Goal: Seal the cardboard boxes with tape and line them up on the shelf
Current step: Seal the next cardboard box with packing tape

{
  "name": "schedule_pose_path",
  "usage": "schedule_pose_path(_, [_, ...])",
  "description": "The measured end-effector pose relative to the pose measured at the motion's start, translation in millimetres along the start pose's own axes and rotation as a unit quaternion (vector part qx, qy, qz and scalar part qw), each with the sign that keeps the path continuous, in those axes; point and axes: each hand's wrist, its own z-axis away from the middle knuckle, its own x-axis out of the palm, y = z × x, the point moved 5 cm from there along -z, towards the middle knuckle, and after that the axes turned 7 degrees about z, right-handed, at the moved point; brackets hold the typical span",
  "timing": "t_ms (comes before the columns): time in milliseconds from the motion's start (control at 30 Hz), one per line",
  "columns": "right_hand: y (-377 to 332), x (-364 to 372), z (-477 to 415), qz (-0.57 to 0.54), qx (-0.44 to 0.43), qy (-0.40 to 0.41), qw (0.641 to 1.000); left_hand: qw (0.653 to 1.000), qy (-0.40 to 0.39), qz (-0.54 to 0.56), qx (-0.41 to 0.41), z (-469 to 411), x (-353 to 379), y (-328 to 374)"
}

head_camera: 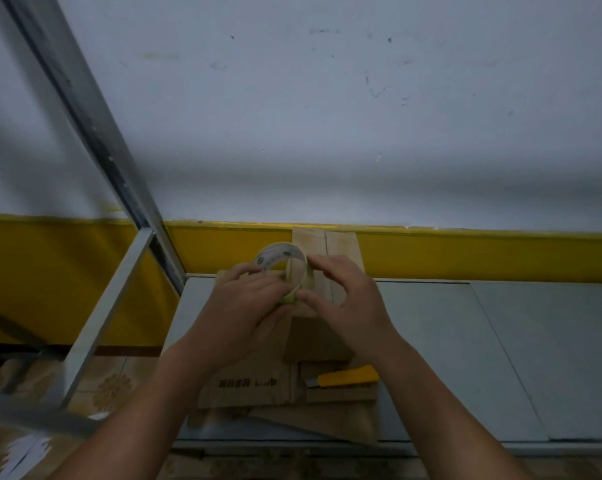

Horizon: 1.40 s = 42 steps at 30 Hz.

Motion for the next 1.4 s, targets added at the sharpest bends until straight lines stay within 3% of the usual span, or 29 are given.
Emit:
schedule_pose_path(167, [2,-6,19,0.025,-0.016,0.138,0.990,1.000,0.004,0.004,-0.019,-7,9,4])
schedule_pose_path(467, [1,-7,35,0.053,-0.043,0.172,0.983,0.999,0.008,0.046,-0.021,-11,18,9])
schedule_pose_path(533, [11,-18,24,-0.008,0.011,0.134,0.991,0.997,-0.007,0.073,0.005,-11,20,10])
schedule_pose_path(633, [32,-31,1,-0.087,0.108,-0.037,0.990,0.992,-0.043,0.116,0.039,-8,23,14])
schedule_pose_path(700, [33,-35,-8,-0.095,0.105,-0.166,0.976,0.988,-0.043,0.137,0.060,-5,21,19])
schedule_pose_path(767, [27,-35,-10,-0.076,0.069,-0.212,0.972,0.986,-0.039,0.149,0.066,-3,20,20])
schedule_pose_path(867, [15,-33,-6,-0.028,0.028,-0.166,0.985,0.989,-0.029,0.139,0.044,0,22,11])
schedule_pose_path(1033, [0,-9,21,0.112,-0.047,-0.003,0.993,0.993,0.020,0.110,-0.039,-1,17,2])
schedule_pose_path(1400, [-9,8,34,0.157,-0.083,0.148,0.973,0.980,0.029,0.156,-0.119,-10,25,11])
